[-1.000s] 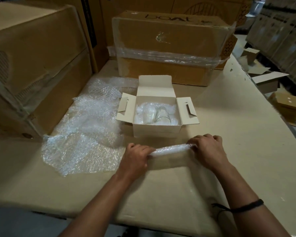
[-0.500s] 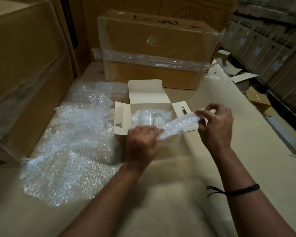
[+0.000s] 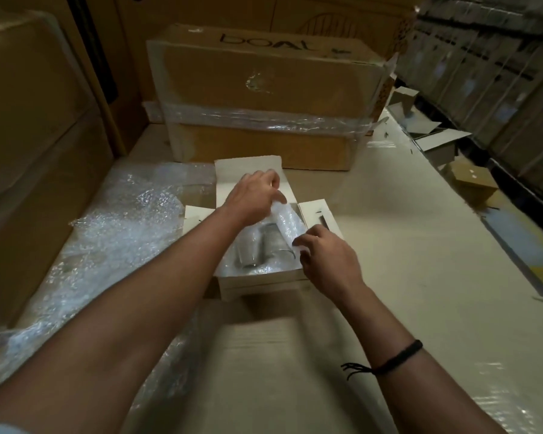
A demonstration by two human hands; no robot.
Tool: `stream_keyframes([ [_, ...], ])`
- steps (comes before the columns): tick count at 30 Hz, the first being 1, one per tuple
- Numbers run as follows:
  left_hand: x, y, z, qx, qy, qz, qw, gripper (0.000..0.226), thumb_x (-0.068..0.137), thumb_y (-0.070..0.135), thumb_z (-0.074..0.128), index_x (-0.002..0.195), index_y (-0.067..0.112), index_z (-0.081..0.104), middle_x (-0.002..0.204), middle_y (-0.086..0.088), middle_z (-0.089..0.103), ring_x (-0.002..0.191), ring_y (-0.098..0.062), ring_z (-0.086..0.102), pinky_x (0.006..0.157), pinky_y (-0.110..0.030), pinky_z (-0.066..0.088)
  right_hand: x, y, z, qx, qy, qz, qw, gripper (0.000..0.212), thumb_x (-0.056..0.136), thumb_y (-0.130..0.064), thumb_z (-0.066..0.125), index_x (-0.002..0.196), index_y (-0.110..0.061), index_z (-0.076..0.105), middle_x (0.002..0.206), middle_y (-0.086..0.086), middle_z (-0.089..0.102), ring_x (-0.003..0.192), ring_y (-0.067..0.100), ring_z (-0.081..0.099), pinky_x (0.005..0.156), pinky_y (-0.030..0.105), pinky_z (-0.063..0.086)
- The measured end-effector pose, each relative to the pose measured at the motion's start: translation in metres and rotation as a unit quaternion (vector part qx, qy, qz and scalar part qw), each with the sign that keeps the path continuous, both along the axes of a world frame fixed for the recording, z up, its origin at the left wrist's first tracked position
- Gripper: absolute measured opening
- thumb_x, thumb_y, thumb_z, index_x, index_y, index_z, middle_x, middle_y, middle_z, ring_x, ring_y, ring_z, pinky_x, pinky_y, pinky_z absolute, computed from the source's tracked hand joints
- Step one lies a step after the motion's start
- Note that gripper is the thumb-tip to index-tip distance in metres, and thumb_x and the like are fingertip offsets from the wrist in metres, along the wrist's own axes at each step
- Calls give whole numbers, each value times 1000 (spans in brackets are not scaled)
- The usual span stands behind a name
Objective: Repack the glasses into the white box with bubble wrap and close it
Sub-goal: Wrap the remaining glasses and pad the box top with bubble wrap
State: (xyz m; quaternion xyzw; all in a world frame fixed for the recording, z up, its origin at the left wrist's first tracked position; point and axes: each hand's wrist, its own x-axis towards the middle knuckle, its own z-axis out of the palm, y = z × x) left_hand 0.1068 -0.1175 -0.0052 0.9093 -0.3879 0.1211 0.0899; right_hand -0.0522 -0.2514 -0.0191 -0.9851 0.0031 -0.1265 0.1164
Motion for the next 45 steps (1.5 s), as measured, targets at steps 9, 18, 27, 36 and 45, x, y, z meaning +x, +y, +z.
stream_keyframes([
  [9,12,0,-5,-33,-49,-115,992,51,60,-5,60,106,17,69,110,-9,60,89,-25,50,72,-31,34,26,13,16,-116,144,-43,982,23,89,-12,54,111,-15,63,104,7,68,94,30,65,66,31,40],
  [18,20,2,-16,229,33,-152,961,38,93,22,51,125,38,61,131,27,55,83,-10,32,66,-28,41,25,8,29,-39,224,9,974,37,91,-38,58,123,-20,58,126,5,61,116,27,57,89,36,48],
  [27,27,1,-1,-21,209,-89,974,39,75,4,52,99,27,73,112,6,68,102,-15,58,85,-33,47,-14,-5,31,-30,201,12,979,54,82,-9,48,126,-38,59,132,-18,58,117,18,56,90,34,50],
  [36,12,-12,-7,172,223,-109,953,46,85,15,43,121,35,64,133,12,58,119,-15,54,96,-37,43,-5,10,43,-59,294,-22,954,51,89,-16,44,134,-39,51,136,0,55,118,24,57,93,35,45],
  [45,16,-7,5,-85,241,-42,966,40,76,-1,49,96,22,75,109,3,71,96,-13,61,85,-29,48,9,15,38,-97,266,-8,959,55,89,-14,40,138,-39,37,124,2,61,105,27,60,75,35,43],
])
